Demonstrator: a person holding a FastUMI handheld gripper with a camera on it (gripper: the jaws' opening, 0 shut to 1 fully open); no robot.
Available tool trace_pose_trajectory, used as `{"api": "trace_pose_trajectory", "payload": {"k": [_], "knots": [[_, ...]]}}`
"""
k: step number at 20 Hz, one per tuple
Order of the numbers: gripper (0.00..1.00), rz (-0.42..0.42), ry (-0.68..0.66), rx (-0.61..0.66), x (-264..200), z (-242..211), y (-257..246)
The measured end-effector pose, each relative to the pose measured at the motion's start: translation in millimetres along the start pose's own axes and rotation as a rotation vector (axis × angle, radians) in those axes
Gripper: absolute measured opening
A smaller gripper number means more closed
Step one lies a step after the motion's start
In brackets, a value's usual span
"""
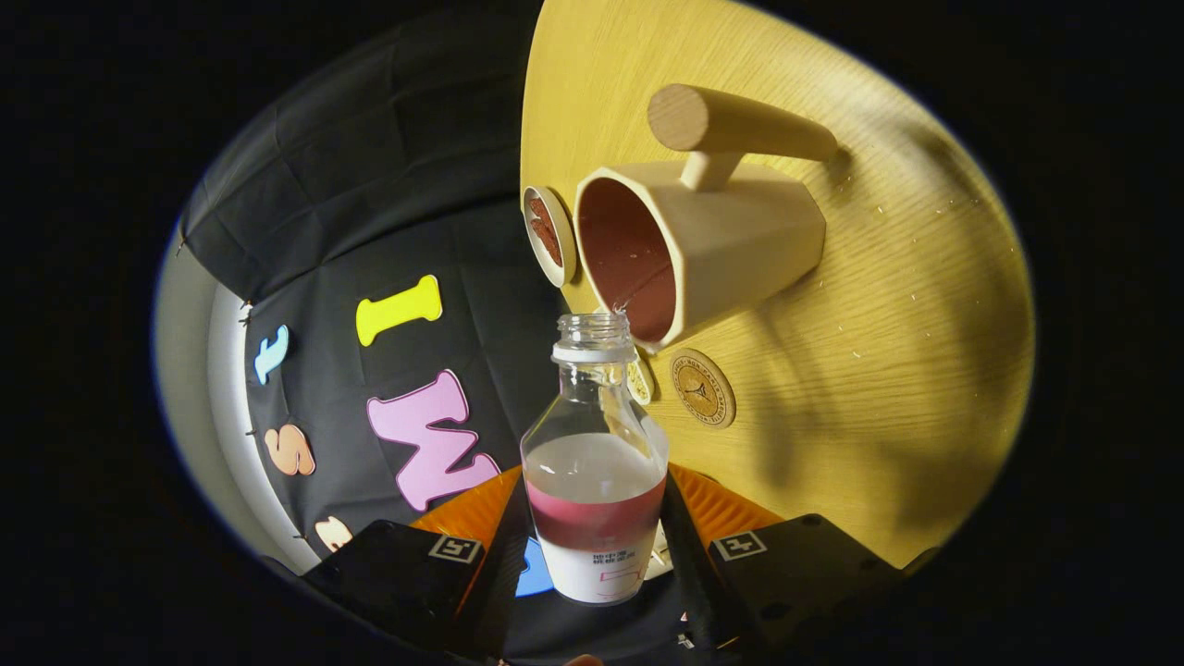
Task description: Take the bottle from table, then pour the juice into the cup, finally place the bottle on the coaster
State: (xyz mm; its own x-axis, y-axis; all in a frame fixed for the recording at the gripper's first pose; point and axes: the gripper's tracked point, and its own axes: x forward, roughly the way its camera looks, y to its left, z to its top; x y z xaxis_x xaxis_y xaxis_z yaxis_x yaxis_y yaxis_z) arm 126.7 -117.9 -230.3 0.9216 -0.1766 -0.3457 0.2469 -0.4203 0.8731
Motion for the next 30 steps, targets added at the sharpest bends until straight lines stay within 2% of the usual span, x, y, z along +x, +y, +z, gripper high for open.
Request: {"api": "trace_pose_trajectory", "payload": {"k": [16, 30], "knots": [[0.75, 0.021, -0.040, 0.094, 6, 7, 12], [0.75, -0.037, -0.009, 0.256, 7, 0, 14]]}}
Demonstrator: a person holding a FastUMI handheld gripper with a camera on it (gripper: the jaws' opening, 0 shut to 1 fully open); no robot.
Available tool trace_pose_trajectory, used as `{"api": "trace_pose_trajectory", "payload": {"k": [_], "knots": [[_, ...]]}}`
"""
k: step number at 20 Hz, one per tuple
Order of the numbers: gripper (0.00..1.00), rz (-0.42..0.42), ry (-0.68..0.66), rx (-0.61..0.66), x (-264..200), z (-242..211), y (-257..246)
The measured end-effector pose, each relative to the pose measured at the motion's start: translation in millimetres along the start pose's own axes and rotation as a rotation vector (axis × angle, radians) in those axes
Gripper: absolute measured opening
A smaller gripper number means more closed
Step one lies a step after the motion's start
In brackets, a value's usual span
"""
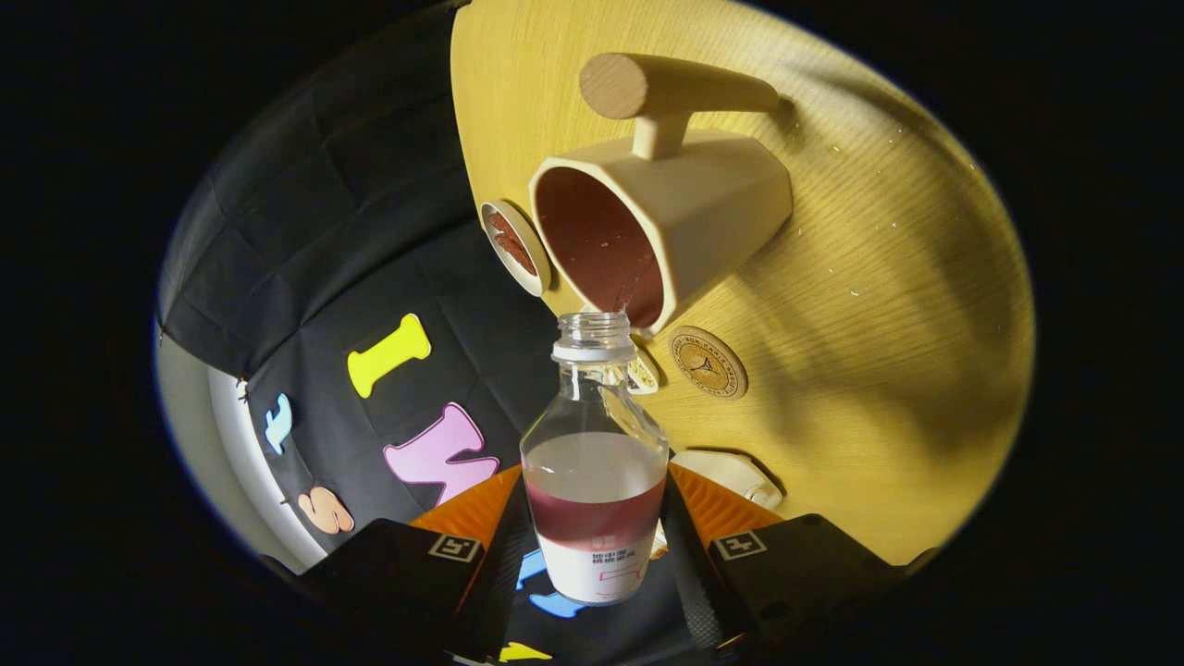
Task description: Take the bottle from table, then pour the juice into the cup, finally place the bottle on the coaster
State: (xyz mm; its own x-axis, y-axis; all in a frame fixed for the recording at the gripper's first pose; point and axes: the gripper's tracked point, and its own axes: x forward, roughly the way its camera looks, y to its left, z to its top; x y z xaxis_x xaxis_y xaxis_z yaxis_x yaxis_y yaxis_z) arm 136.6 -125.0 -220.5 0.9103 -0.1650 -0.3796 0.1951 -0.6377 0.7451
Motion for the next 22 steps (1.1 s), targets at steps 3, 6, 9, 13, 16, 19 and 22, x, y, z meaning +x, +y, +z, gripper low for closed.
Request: {"api": "trace_pose_trajectory", "payload": {"k": [3, 6, 9, 13, 16, 19, 22], "knots": [[0.75, 0.005, -0.014, 0.061, 2, 1, 6], [0.75, 0.010, -0.018, 0.105, 3, 0, 13], [0.75, -0.002, -0.012, 0.150, 4, -2, 14], [0.75, 0.022, -0.026, 0.178, 2, 2, 21], [0.75, 0.047, -0.038, 0.195, 1, 7, 28], [0.75, 0.060, -0.049, 0.237, -2, 10, 32], [0.76, 0.066, -0.052, 0.285, -5, 10, 34]]}}
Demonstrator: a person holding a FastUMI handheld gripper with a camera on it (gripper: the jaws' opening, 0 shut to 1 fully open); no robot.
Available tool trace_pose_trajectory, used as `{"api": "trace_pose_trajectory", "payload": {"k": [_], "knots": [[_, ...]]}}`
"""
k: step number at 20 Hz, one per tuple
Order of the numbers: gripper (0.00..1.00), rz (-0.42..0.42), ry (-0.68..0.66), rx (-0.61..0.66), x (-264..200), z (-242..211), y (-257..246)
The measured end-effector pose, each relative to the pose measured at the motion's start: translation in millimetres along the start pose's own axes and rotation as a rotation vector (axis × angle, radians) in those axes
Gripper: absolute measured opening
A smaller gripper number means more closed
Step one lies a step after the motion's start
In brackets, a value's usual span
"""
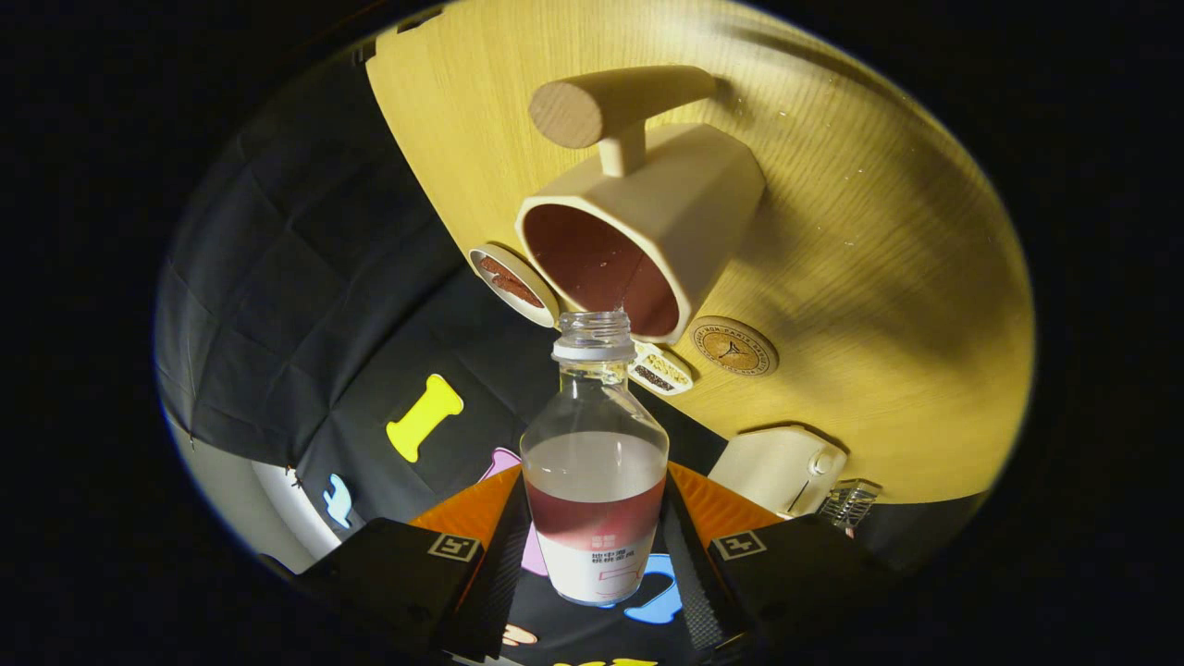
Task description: Take the bottle from table, then pour the juice into the cup, finally place the bottle on the coaster
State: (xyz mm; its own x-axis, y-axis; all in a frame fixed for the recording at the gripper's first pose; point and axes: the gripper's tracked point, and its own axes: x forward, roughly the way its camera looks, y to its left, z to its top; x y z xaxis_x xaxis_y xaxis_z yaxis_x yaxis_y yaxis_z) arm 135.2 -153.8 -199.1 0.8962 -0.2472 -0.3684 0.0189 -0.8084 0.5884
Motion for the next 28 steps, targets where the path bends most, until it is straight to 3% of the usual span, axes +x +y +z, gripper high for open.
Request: {"api": "trace_pose_trajectory", "payload": {"k": [5, 11, 19, 25, 28], "knots": [[0.76, 0.035, -0.024, 0.045, -1, 9, 11], [0.76, -0.011, -0.026, 0.087, -1, 17, 3], [0.76, 0.003, -0.048, 0.068, -1, 24, 7], [0.76, 0.027, -0.069, -0.046, -1, 20, 5], [0.75, 0.046, -0.071, -0.177, -3, 14, 4]]}}
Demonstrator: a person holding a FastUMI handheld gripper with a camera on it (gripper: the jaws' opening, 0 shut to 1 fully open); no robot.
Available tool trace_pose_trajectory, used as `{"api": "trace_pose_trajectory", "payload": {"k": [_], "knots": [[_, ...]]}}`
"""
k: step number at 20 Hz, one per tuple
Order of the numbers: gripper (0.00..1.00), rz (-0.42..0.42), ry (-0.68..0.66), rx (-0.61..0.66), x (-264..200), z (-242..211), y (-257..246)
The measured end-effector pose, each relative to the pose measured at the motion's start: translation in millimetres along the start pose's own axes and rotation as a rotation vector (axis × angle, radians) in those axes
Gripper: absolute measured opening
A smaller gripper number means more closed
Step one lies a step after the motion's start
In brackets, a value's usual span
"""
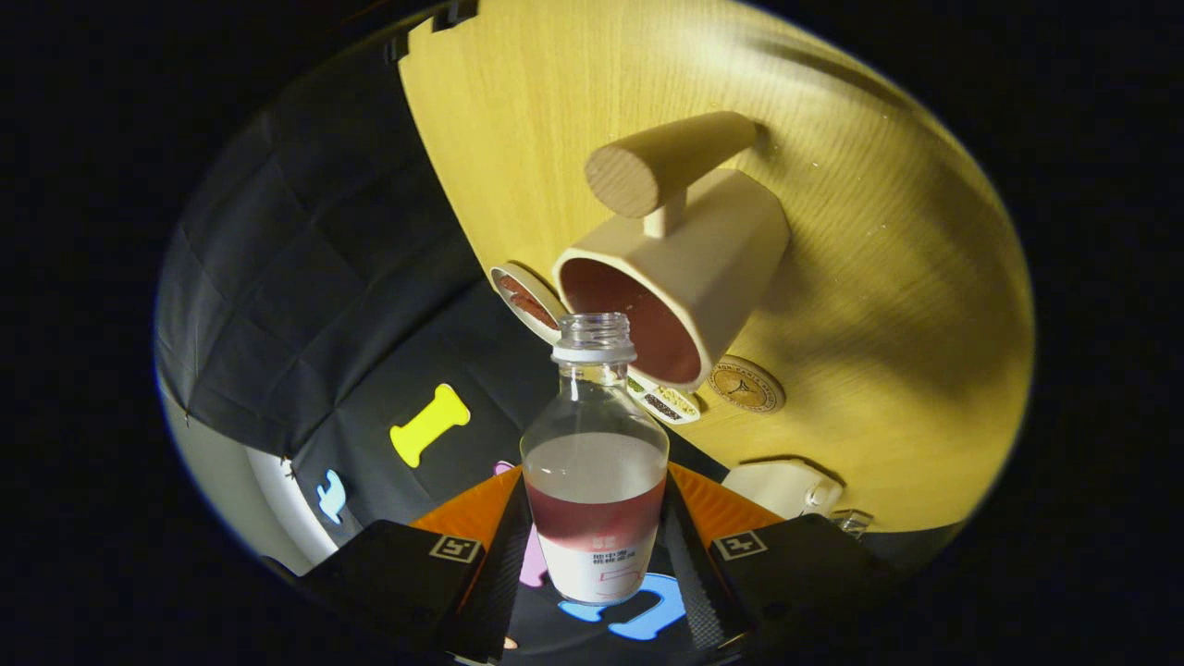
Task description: Take the bottle from table, then pour the juice into the cup, finally place the bottle on the coaster
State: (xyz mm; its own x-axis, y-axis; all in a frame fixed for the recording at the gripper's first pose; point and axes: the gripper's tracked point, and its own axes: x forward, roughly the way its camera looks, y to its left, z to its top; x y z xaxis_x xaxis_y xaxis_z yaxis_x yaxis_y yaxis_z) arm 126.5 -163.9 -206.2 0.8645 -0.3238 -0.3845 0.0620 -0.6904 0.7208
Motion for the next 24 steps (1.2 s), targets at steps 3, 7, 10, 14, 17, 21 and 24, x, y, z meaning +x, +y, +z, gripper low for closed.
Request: {"api": "trace_pose_trajectory", "payload": {"k": [3, 7, 10, 14, 17, 21, 24], "knots": [[0.75, 0.020, -0.004, -0.195, -2, -7, -1], [0.75, 0.038, 0.006, -0.441, -5, -15, 5], [0.75, 0.063, -0.003, -0.591, -8, -22, 12], [0.75, 0.161, -0.082, -0.869, -20, -31, 30], [0.75, 0.205, -0.111, -1.110, -31, -44, 37], [0.75, 0.284, -0.178, -1.407, -42, -59, 52], [0.75, 0.362, -0.173, -1.579, -46, -87, 60]]}}
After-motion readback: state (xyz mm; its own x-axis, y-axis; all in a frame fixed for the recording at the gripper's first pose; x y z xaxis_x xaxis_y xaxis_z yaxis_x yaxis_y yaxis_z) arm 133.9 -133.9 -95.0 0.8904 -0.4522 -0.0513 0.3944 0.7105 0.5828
